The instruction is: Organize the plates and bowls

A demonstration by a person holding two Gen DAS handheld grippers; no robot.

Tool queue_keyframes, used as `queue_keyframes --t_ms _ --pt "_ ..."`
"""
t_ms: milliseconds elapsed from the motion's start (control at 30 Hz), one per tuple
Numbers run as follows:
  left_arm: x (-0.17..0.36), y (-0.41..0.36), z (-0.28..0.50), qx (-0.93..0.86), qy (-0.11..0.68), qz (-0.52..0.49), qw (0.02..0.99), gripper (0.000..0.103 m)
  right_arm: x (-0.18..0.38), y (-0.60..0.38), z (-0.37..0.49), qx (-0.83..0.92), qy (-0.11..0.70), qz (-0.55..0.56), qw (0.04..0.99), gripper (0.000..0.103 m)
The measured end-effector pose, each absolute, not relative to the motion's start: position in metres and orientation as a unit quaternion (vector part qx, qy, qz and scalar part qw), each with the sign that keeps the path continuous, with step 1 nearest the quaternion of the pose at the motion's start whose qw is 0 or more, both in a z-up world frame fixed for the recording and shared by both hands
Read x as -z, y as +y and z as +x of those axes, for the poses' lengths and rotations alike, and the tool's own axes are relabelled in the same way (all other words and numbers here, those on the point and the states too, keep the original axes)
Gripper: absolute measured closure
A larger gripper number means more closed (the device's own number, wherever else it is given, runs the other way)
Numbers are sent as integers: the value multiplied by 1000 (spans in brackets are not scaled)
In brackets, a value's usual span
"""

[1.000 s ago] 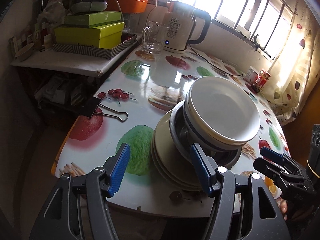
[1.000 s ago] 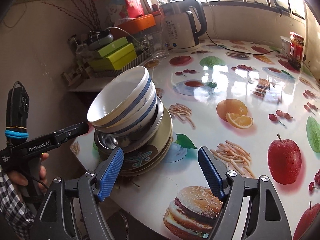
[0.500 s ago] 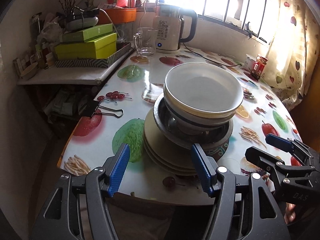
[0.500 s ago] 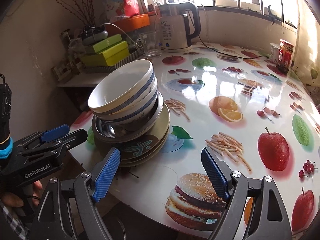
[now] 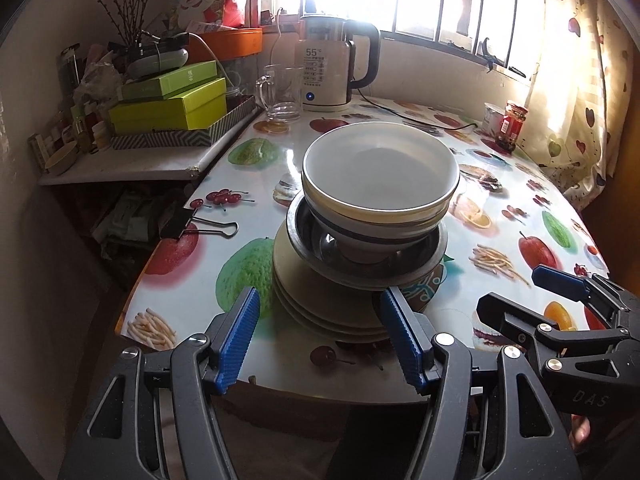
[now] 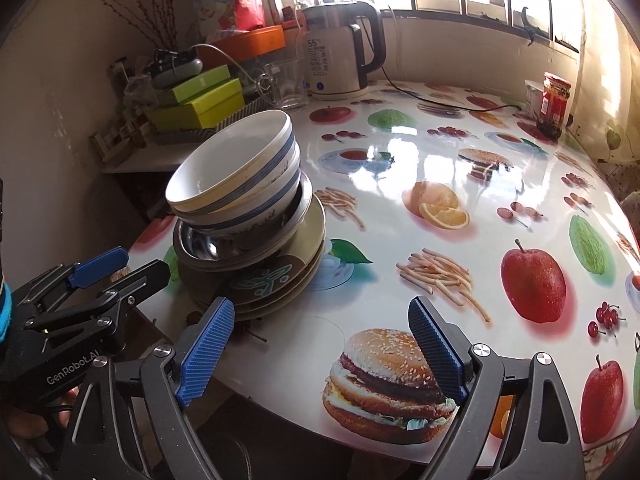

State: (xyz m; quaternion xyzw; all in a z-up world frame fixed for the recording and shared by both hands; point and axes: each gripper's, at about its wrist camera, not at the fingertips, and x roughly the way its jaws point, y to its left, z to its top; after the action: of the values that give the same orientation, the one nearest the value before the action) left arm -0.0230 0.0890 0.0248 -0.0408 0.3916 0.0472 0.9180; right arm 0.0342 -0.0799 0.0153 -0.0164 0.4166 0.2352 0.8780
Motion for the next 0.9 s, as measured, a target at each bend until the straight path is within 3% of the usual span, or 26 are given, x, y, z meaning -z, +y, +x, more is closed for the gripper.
queue_keyframes --t_ms 900 --pt "-18 77 -22 -42 402 -38 914 39 -15 -85 36 -221 418 -12 881 12"
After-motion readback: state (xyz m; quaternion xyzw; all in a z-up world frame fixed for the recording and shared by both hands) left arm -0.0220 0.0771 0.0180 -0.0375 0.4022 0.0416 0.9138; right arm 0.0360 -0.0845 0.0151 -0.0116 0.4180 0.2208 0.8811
